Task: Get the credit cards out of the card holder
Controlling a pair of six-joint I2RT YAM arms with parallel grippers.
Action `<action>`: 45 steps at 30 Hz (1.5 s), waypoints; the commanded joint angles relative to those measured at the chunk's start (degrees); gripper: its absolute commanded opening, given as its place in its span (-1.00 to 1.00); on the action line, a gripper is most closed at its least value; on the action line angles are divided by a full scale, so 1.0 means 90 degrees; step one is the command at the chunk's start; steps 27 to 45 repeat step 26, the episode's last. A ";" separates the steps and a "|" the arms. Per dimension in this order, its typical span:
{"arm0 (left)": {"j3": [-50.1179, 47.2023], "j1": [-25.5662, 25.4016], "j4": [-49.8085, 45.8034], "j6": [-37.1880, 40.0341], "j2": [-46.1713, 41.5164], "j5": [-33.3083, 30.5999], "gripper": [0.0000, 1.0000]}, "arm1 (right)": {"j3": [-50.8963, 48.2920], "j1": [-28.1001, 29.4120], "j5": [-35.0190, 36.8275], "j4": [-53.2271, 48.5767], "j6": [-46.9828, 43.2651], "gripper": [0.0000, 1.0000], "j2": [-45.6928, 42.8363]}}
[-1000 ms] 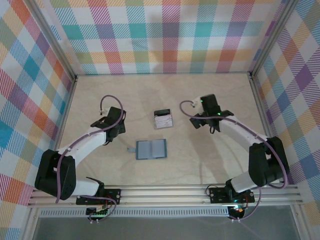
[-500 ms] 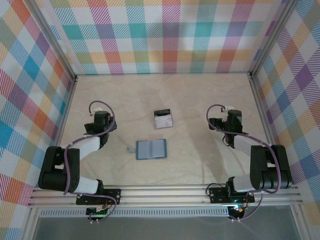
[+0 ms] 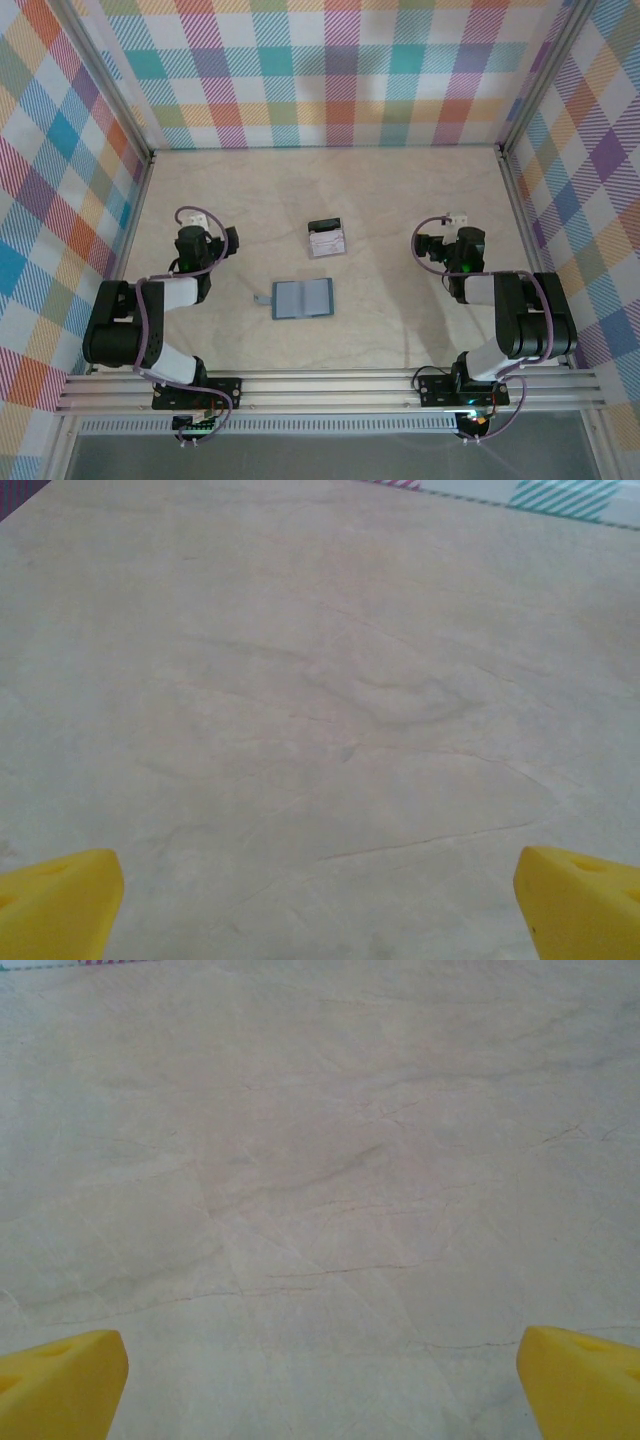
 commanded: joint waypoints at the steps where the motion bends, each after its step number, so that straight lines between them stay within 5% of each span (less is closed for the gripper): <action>1: -0.0212 -0.0079 0.0766 0.0350 0.0279 0.0440 1.00 | -0.0038 -0.0006 -0.0129 0.0599 0.0061 0.99 0.0054; 10: -0.0254 -0.0371 0.0899 0.0537 0.0343 -0.0036 1.00 | -0.0054 0.0011 -0.0126 0.0620 0.0069 0.99 0.0039; 45: -0.0262 -0.0351 0.0895 0.0536 0.0332 0.0028 1.00 | -0.0067 0.0022 -0.0125 0.0619 0.0050 0.99 0.0036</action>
